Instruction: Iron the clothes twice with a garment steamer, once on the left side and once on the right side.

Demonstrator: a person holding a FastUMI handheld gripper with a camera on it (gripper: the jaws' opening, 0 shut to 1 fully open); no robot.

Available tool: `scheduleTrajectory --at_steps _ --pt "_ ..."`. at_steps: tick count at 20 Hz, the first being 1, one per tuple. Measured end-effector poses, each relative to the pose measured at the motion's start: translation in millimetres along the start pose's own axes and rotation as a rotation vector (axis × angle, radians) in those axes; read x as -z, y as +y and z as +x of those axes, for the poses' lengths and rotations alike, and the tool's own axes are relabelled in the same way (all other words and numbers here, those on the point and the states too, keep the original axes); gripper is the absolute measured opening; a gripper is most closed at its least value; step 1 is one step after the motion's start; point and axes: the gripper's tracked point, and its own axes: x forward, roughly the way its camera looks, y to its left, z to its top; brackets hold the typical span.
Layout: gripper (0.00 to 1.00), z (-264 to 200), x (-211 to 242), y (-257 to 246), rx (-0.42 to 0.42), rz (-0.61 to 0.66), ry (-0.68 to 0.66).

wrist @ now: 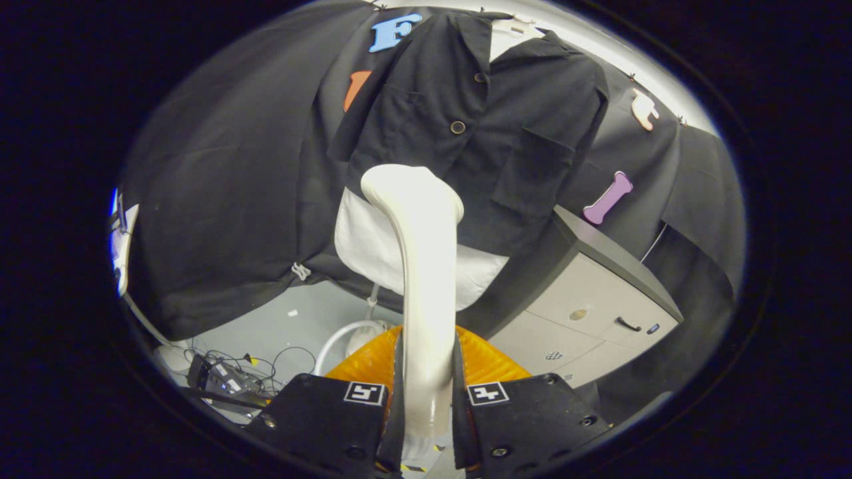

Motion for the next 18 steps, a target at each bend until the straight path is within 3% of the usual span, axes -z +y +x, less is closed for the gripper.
scheduleTrajectory --at_steps 12,18 --pt "0.32 -100.9 109.1 -150.2 0.033 0.224 0.055" --pt "0.32 -135.5 167.3 -212.7 0.009 0.311 0.077"
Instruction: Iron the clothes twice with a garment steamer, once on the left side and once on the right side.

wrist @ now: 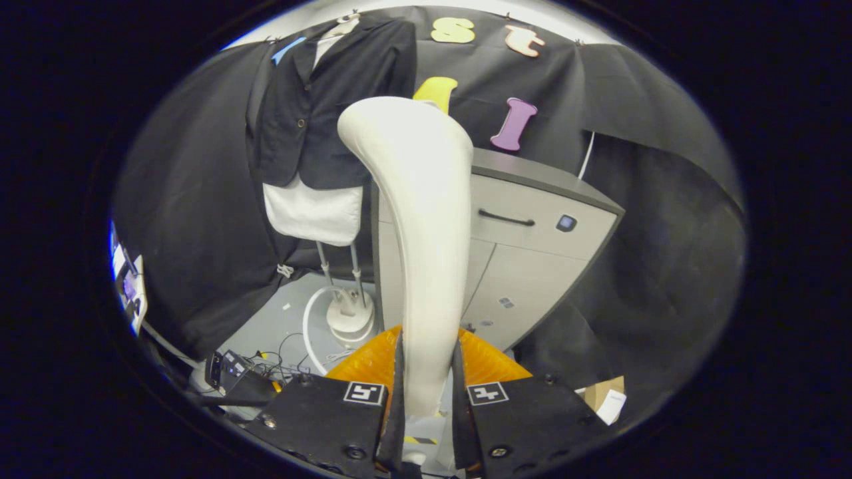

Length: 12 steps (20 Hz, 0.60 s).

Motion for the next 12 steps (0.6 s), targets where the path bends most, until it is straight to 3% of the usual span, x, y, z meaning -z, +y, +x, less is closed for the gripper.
scheduleTrajectory --at_steps 12 --pt "0.32 -39.8 67.6 -82.3 -0.042 0.101 0.044"
